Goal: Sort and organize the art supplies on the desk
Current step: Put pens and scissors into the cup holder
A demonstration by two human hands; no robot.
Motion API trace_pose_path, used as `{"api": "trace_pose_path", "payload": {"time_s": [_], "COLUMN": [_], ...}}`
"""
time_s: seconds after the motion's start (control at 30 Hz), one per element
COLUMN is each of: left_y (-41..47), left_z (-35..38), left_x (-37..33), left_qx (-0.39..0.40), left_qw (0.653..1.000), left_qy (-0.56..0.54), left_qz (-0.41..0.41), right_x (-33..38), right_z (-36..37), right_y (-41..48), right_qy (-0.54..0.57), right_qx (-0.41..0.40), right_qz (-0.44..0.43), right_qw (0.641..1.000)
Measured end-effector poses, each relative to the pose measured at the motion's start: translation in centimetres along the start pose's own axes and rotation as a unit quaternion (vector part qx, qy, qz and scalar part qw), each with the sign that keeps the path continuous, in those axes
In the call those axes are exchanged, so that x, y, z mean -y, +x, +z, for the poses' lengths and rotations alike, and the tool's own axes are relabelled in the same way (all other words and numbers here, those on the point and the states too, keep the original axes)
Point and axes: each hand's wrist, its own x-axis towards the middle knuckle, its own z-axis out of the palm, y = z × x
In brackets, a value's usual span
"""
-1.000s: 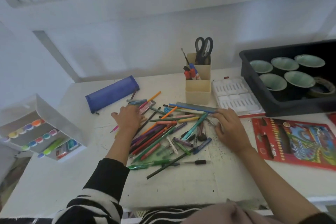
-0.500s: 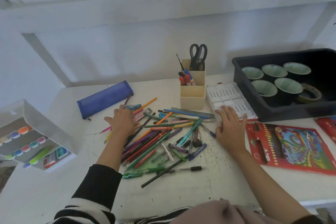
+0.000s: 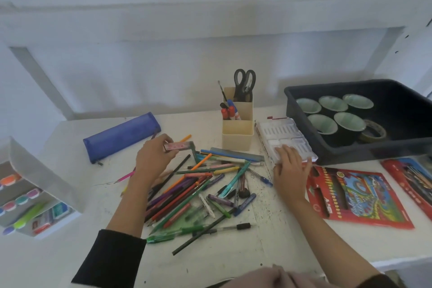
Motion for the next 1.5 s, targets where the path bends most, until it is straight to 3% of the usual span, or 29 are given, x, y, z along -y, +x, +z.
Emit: {"api": "trace_pose_path", "payload": {"time_s": [0.2, 0.3, 0.57, 0.67, 0.83, 0.97, 1.23, 1.37, 1.5], "left_y": [0.8, 1.3, 3.0, 4.3, 6.8, 8.0, 6.8, 5.0, 2.6], "left_z": [-1.7, -2.6, -3.4, -1.7, 1.6, 3.5, 3.9, 3.0, 2.2], "left_x": [-3.7, -5.3, -11.9, -14.2, -16.7, -16.9, -15.1, -12.9, -8.7], "left_qx": [-0.019, -0.007, 0.033, 0.027, 0.003, 0.038, 0.029, 0.013, 0.079], "left_qw": [0.993, 0.991, 0.967, 0.963, 0.979, 0.976, 0.971, 0.971, 0.972], "left_qy": [-0.106, -0.103, -0.145, -0.169, -0.035, 0.053, -0.070, -0.051, 0.004], "left_qz": [0.054, 0.081, 0.206, 0.210, 0.200, 0.206, 0.227, 0.234, 0.222], "right_x": [0.6, 0.7, 0.6, 0.6, 0.4, 0.5, 0.6, 0.5, 0.3], "right_z": [-0.1, 0.0, 0.0, 0.0, 0.1, 0.0, 0.0, 0.1, -0.1], "right_y": [-0.4, -0.6, -0.6, -0.5, -0.5, -0.5, -0.5, -0.6, -0.8], "right_qy": [-0.044, -0.059, -0.047, -0.053, -0.051, -0.054, -0.032, -0.001, 0.031], "right_qx": [0.006, 0.020, 0.012, -0.005, -0.002, 0.019, 0.021, 0.005, -0.005], "right_qz": [-0.070, -0.107, -0.096, -0.105, -0.099, -0.092, -0.089, -0.109, -0.133], "right_qw": [0.997, 0.992, 0.994, 0.993, 0.994, 0.994, 0.995, 0.994, 0.991]}}
